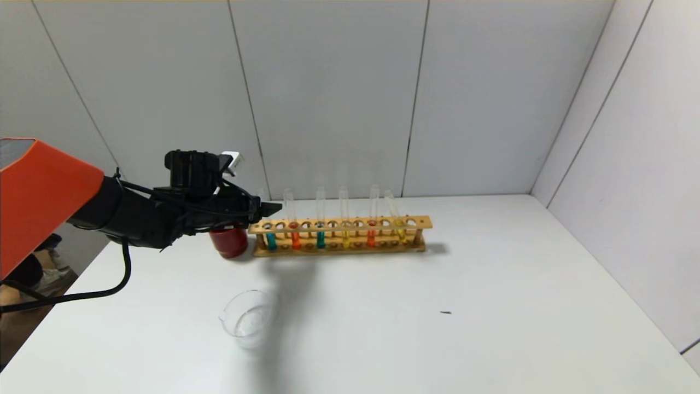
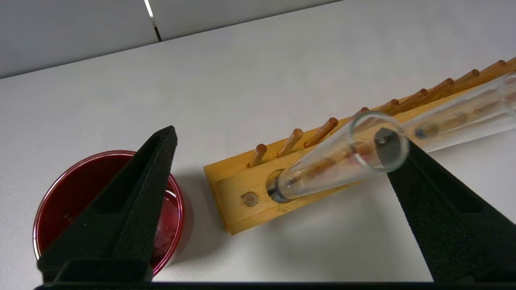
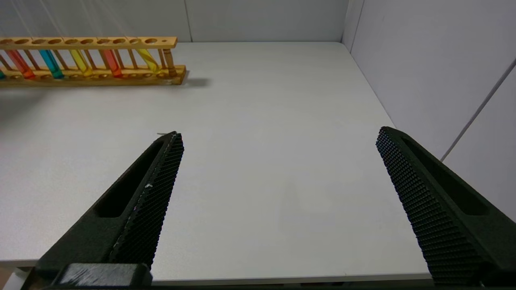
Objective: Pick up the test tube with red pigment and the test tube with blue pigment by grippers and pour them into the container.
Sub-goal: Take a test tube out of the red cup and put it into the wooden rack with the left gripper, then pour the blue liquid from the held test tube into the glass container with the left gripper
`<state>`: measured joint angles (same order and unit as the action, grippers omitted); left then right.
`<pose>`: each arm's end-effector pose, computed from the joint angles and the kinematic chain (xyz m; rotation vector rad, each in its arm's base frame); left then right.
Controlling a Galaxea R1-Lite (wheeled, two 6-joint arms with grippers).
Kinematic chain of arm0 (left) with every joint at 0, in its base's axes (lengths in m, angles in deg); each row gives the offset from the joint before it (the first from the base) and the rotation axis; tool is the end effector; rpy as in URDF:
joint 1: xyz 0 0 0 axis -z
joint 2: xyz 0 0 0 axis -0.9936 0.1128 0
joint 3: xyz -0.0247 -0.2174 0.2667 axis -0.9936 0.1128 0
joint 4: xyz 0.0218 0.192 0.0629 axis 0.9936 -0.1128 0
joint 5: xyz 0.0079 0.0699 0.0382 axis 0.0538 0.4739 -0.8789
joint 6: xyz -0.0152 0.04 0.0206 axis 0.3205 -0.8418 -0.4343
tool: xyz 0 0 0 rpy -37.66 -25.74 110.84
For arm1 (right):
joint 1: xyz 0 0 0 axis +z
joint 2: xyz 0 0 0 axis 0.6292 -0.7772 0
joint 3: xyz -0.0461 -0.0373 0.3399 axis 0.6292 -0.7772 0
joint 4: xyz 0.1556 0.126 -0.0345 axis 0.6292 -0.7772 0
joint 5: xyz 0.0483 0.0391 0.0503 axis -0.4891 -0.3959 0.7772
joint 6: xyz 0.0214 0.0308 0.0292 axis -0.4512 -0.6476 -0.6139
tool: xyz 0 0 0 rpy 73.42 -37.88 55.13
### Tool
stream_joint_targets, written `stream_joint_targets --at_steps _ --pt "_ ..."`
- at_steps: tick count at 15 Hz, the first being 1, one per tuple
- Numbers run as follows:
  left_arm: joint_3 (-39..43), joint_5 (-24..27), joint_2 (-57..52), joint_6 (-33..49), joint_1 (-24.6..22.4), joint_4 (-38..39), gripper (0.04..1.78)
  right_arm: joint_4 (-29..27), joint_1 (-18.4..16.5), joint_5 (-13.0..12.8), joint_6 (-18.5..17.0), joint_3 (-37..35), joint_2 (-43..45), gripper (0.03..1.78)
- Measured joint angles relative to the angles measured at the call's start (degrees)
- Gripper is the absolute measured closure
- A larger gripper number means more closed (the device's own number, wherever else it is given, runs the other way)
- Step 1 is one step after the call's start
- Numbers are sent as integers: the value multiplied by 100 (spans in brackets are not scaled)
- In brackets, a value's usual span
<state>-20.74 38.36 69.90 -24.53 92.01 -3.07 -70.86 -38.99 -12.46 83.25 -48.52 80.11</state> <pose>0.4579 -0.0799 0.1413 -0.0281 0.4182 -0.3840 -0.0289 0.0003 0.0749 0.0042 0.0047 0.0039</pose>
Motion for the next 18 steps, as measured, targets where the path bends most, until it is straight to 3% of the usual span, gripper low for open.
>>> stream_joint_targets --at_steps 4,8,10,18 --pt "-35 0 57 2 49 0 52 0 0 2 0 0 0 6" --pt "-55 -4 63 0 127 0 125 0 0 0 2 0 0 6" --pt "-59 -50 57 -2 133 6 148 0 0 0 4 0 0 6" --pt "-184 -480 -249 -163 262 -88 150 2 0 0 4 0 0 6"
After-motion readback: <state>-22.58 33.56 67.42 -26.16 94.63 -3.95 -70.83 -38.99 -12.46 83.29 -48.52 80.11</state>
